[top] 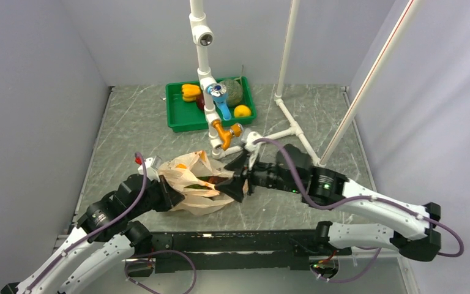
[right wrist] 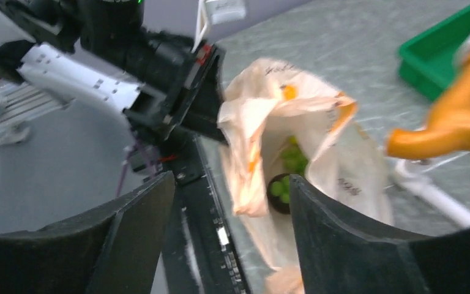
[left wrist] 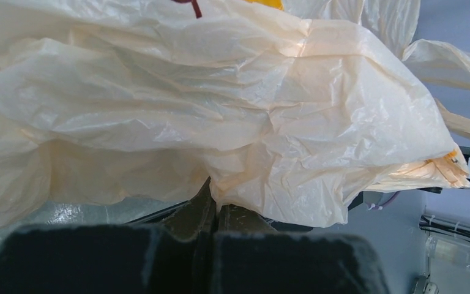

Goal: Take the fake fruits out of the plastic bag
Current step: Adjust the plastic bag at the center of the board, then take out the fake fruit from the plastic bag.

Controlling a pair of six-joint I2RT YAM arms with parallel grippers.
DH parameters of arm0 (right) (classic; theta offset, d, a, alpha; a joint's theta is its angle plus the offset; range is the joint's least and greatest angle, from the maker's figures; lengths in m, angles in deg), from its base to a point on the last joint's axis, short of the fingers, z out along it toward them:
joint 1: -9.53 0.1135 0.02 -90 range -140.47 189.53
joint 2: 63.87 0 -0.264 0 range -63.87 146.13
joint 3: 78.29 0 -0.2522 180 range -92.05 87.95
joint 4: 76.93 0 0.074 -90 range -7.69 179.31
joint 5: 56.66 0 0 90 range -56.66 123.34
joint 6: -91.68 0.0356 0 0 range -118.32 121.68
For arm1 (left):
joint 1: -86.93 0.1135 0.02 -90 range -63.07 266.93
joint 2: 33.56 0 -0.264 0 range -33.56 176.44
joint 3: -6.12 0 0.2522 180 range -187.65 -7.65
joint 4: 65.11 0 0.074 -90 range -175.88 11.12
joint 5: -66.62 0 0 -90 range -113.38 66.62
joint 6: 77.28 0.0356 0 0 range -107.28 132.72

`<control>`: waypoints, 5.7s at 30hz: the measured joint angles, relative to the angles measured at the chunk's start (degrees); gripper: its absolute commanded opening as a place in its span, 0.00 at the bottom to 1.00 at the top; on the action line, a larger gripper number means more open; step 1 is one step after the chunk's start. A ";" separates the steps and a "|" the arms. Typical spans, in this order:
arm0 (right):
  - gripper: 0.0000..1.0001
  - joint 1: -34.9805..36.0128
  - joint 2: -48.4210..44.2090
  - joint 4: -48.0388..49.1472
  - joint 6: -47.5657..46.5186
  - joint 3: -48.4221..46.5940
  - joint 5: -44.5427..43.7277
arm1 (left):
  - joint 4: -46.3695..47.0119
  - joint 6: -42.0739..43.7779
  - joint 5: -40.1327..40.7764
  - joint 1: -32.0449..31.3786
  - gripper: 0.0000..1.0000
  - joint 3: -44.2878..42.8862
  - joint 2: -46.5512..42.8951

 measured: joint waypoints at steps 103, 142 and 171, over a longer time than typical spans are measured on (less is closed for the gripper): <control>0.19 6.40 20.46 16.90 7.63 24.02 -5.25 | 8.15 26.38 13.16 10.67 0.49 -6.88 6.73; 0.72 7.96 26.01 25.99 8.63 11.76 -2.78 | -1.38 14.58 -8.26 10.67 0.99 -14.75 5.92; 0.57 6.69 23.93 20.79 11.21 15.82 -11.65 | -6.64 13.94 -6.97 7.80 0.82 -6.73 8.72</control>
